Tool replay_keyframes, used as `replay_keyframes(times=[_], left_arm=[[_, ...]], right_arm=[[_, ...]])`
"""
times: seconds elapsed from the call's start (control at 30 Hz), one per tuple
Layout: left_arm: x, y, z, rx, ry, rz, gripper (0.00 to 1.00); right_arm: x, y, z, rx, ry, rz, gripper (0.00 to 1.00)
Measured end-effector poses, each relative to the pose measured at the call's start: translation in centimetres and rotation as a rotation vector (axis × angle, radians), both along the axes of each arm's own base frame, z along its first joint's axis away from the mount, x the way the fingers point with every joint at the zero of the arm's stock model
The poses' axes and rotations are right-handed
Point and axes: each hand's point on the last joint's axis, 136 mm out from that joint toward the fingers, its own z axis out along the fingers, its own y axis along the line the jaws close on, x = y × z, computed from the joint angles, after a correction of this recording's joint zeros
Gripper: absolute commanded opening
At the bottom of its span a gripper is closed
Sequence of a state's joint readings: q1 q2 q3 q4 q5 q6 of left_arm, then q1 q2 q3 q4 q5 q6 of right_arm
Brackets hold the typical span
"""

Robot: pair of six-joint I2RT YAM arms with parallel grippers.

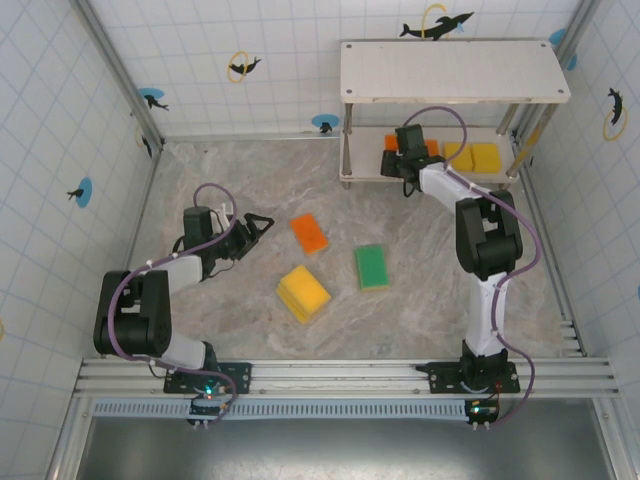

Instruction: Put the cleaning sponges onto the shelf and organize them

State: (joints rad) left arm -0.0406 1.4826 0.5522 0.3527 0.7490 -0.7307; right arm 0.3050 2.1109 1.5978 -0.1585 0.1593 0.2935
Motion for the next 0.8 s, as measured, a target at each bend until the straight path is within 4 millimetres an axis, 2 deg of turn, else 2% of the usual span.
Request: replay_keyframes(times=[0.37, 0.8], left_arm=[[0.0, 0.0, 0.0, 0.0, 0.0, 0.0, 0.97], [0.0, 0.0, 0.0, 0.0, 0.0, 0.0, 0.98]], right_arm=[[0.5, -0.5, -0.1, 0.007, 0.008, -0.011, 0.69], [0.5, -0.7, -1.3, 0.009, 0.034, -0.009, 0.7]])
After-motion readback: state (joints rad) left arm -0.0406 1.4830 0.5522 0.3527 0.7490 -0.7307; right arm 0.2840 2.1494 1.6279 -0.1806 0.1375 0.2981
